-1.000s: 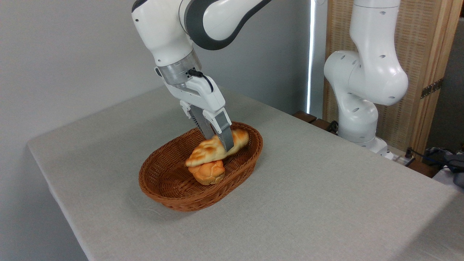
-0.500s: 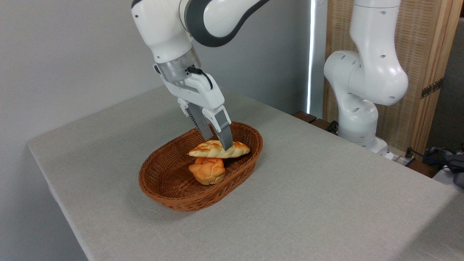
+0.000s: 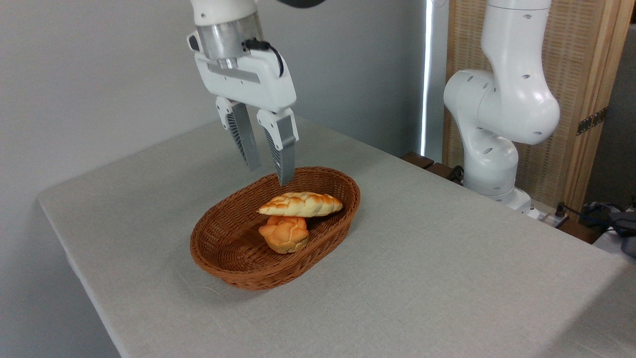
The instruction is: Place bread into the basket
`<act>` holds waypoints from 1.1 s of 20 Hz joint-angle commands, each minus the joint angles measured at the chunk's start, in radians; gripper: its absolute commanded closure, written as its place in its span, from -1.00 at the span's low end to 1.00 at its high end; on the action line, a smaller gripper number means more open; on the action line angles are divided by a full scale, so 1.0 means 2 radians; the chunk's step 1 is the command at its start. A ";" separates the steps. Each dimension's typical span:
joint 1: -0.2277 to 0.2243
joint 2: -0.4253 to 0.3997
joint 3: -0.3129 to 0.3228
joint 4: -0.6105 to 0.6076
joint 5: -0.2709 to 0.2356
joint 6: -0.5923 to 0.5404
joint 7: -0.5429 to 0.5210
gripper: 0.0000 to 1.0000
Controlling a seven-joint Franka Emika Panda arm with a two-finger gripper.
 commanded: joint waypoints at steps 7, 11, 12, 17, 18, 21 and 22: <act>0.001 0.008 0.088 0.055 -0.014 -0.008 0.091 -1.00; 0.001 0.022 0.103 0.078 -0.032 -0.010 0.088 -1.00; 0.002 0.026 0.103 0.082 -0.032 -0.015 0.089 -1.00; 0.001 0.059 0.099 0.122 -0.032 -0.036 0.089 -1.00; 0.001 0.060 0.098 0.122 -0.032 -0.036 0.089 -1.00; 0.000 0.062 0.093 0.121 -0.032 -0.036 0.088 -1.00; 0.000 0.062 0.092 0.121 -0.032 -0.035 0.089 -1.00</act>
